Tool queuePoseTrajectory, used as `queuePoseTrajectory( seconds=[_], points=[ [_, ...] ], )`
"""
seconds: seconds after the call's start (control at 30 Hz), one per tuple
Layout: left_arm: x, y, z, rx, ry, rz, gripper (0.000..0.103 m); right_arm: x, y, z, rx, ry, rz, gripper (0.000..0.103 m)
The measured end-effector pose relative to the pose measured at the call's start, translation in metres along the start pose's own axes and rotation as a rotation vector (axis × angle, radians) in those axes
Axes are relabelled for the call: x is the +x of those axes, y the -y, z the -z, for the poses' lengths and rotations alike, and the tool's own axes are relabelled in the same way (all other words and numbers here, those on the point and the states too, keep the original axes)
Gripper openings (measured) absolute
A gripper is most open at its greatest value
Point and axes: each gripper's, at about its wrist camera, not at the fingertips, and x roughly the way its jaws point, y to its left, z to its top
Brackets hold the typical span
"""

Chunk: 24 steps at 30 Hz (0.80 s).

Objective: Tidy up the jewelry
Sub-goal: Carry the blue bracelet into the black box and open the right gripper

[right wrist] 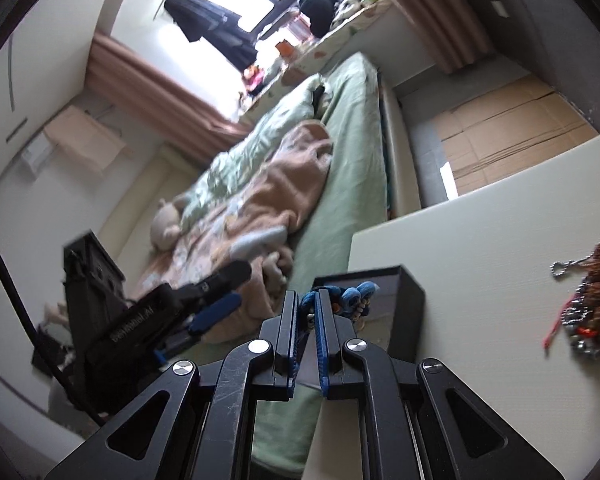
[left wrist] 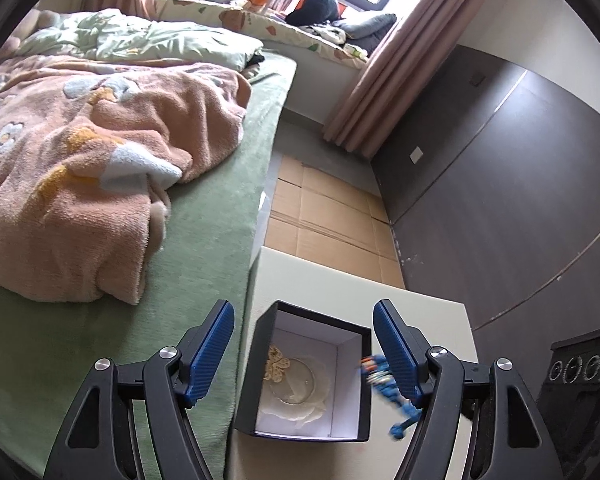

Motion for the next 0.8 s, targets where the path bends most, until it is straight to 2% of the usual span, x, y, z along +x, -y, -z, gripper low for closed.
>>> queuePoseTrajectory(
  seconds=[0.03,0.07,0.1,0.17,0.37,0.53,0.57,0.6,0.67,0.8],
  points=[
    [-0.001,-0.001,0.000,-0.002,0.003,-0.001,0.073,0.006,0.001,0.001,-0.002,-0.026,0.021,0.026],
    [-0.002,-0.001,0.000,0.000,0.003,0.000,0.073,0.010,0.004,0.001,0.003,-0.048,0.041,0.052],
    [-0.002,-0.001,0.000,0.003,0.004,0.000,0.074,0.011,0.008,0.003,0.013,-0.055,0.063,0.061],
    [-0.002,0.000,0.000,0.008,0.003,0.003,0.078,0.004,0.015,0.005,0.030,-0.021,0.106,0.061],
    [0.001,0.017,0.008,0.060,-0.006,0.012,0.089,-0.028,0.034,0.001,0.062,0.015,0.155,0.062],
    [0.009,0.038,0.020,0.123,-0.037,0.034,0.091,-0.057,0.057,-0.002,0.114,0.030,0.231,0.063],
    [0.011,0.043,0.023,0.135,-0.044,0.047,0.091,-0.063,0.060,-0.002,0.119,0.037,0.247,0.071],
    [0.012,0.048,0.025,0.146,-0.049,0.058,0.092,-0.070,0.065,-0.003,0.129,0.048,0.262,0.084],
    [0.014,0.059,0.032,0.173,-0.054,0.066,0.094,-0.083,0.073,-0.004,0.146,0.063,0.280,0.095],
    [0.019,0.079,0.041,0.217,-0.052,0.074,0.098,-0.108,0.089,-0.006,0.181,0.082,0.302,0.096]
  ],
)
